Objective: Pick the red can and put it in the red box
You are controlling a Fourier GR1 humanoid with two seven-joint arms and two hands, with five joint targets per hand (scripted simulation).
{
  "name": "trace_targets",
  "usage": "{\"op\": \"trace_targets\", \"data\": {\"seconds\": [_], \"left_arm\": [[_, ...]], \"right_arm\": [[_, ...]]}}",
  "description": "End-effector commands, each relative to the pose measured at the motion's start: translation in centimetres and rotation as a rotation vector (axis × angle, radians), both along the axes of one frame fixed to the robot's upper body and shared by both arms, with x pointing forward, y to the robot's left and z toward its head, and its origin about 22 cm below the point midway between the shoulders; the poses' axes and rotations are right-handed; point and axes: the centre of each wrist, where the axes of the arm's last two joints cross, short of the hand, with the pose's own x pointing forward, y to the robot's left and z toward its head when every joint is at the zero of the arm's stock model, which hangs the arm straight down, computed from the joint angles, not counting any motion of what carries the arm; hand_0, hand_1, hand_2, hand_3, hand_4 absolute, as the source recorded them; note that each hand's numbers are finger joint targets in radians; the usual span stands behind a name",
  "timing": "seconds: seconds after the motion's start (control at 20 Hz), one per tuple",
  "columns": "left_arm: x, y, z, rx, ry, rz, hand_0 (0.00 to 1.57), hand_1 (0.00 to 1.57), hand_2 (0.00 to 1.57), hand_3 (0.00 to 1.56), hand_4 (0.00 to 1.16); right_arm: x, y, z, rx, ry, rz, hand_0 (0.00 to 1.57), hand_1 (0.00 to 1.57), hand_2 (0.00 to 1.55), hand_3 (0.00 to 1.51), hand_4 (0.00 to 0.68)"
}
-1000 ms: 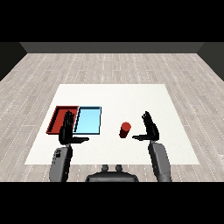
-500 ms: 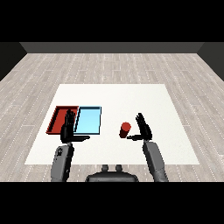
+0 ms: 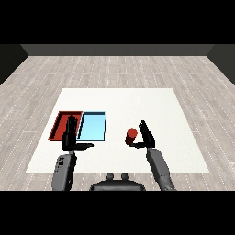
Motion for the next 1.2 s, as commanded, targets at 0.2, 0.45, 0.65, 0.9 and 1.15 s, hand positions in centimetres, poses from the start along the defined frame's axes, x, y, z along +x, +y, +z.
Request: {"op": "trace_targets", "data": {"seconds": [0.2, 0.45, 0.65, 0.9, 1.15], "left_arm": [[-0.7, 0.9, -1.0, 0.01, 0.007, -0.013, 0.0, 0.0, 0.0, 0.0, 0.0], [-0.4, 0.7, 0.5, -0.003, 0.008, -0.02, 0.0, 0.0, 0.0, 0.0, 0.0], [-0.1, -0.3, 0.1, 0.019, -0.021, -0.01, 0.0, 0.0, 0.0, 0.0, 0.0], [1.0, -0.1, 0.2, -0.006, -0.006, -0.012, 0.0, 0.0, 0.0, 0.0, 0.0], [1.5, 2.7, 0.0, 0.018, 0.004, -0.002, 0.0, 0.0, 0.0, 0.0, 0.0]], "right_arm": [[-1.4, -0.4, -1.1, 0.025, 0.027, 0.011, 0.0, 0.0, 0.0, 0.0, 0.0], [0.6, 2.1, -1.7, 0.044, 0.034, 0.044, 0.0, 0.0, 0.0, 0.0, 0.0], [1.2, 2.8, -1.0, 0.022, 0.024, 0.028, 0.0, 0.0, 0.0, 0.0, 0.0], [1.4, 3.9, -1.5, 0.037, 0.038, 0.058, 0.0, 0.0, 0.0, 0.0, 0.0], [3.1, 5.1, -1.8, 0.015, 0.06, 0.08, 0.0, 0.0, 0.0, 0.0, 0.0]]}}
